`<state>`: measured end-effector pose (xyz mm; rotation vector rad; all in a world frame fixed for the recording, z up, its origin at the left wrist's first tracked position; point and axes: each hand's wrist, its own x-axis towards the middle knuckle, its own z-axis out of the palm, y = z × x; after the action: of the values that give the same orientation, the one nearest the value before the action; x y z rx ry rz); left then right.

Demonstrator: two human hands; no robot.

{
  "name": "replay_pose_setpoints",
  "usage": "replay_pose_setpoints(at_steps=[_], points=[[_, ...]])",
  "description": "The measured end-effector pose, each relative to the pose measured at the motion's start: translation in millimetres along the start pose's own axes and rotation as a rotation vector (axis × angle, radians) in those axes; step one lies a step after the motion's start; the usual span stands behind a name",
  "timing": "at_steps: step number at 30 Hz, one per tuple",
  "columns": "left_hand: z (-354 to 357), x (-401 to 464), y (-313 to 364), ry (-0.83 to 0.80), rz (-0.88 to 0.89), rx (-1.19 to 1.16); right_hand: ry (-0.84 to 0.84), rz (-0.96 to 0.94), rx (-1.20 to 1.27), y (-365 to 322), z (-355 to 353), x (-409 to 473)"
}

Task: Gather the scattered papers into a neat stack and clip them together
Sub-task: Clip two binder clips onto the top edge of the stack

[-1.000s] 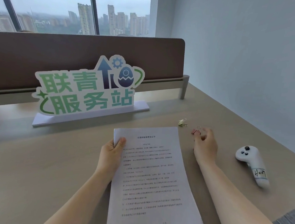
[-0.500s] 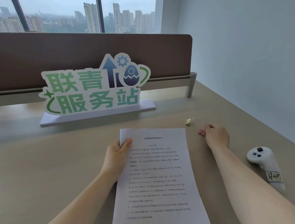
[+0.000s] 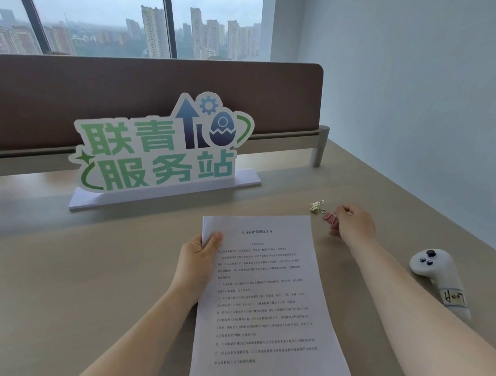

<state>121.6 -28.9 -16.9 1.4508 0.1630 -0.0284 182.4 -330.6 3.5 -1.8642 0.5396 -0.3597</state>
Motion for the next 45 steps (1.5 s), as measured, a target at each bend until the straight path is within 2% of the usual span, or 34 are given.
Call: replay_pose_setpoints(at_steps=[3,5,13,17,26,36,41,45], points=[[0,0,0,0.001,-0.003,0.000,-0.070,0.015,0.155,-20,0,-7],[-1,0,0,0.004,-0.004,0.000,-0.124,-0.047,0.213,-38,0,-14],[-2,1,-1,0.000,-0.010,-0.009,-0.495,-0.435,0.122,-109,41,-82],[-2,0,0,-0.007,0.001,-0.026,-0.605,-0.488,0.142,-107,73,-96],[-5,-1,-1,-0.052,0.018,-0.105,-0.573,-0.695,-0.037,-102,113,-97],[-4,-1,-4,-0.077,0.057,-0.110,-0.738,-0.648,-0.003,-109,114,-79],[-4,0,-5,-0.071,0.080,-0.099,-0.770,-0.608,0.050,-107,115,-79],[-5,1,-7,-0.071,0.086,-0.087,-0.792,-0.621,-0.004,-103,117,-81]])
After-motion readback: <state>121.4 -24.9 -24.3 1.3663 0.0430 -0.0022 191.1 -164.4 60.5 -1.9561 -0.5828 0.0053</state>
